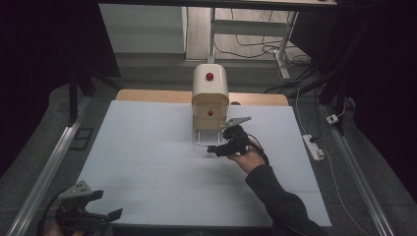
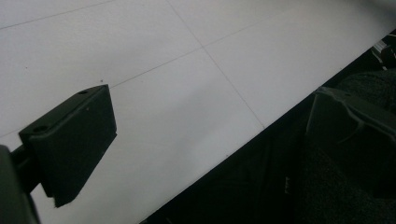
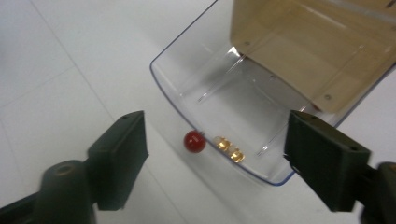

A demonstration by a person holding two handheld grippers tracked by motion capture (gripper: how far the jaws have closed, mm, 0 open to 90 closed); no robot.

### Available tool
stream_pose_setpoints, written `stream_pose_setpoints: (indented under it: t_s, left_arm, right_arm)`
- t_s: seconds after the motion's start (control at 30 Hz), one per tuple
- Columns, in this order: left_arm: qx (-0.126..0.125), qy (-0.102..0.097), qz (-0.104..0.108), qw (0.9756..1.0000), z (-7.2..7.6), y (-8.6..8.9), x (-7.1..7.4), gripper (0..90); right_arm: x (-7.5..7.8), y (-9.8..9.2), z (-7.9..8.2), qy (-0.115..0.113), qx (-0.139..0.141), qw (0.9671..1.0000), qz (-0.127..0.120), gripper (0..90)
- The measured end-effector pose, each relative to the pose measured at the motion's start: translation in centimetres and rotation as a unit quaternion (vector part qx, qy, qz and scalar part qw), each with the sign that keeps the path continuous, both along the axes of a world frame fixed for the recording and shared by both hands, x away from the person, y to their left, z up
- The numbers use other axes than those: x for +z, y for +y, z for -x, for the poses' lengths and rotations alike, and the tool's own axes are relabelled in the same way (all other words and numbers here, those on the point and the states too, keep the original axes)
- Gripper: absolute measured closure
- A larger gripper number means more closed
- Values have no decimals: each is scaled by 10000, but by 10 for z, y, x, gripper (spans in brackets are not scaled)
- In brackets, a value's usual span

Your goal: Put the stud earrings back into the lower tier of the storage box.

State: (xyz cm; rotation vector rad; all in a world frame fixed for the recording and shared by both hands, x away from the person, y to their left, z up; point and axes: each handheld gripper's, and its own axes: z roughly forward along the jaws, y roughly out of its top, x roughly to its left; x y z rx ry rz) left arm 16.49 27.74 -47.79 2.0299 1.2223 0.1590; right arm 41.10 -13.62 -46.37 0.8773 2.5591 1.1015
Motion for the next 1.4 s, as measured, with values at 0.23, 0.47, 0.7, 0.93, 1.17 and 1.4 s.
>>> stream_pose_setpoints:
  t_s: [0.23, 0.47, 0.7, 0.93, 1.17, 1.4]
  left_arm:
    - [-16, -7, 13, 10000, -1, 0, 0, 12]
    - [-28, -18, 11, 10000, -1, -1, 0, 12]
    - [-28, -20, -2, 10000, -1, -1, 0, 11]
    - [-26, -24, -5, 10000, 0, -1, 0, 11]
    - [-28, -32, -11, 10000, 0, -1, 0, 11]
    - [-26, -30, -19, 10000, 0, -1, 0, 11]
  right_arm:
    - [-1, 0, 11, 39, 82, 9999, 65, 77]
    - [0, -1, 19, 65, 187, 9998, -26, 37]
    - [1, -6, 32, 67, 319, 9995, -32, 0]
    - [-2, -15, 47, -21, 327, 9995, 36, 0]
    - [-5, -29, 63, -17, 272, 9996, 5, 0]
    - [-5, -48, 77, -15, 163, 9999, 4, 0]
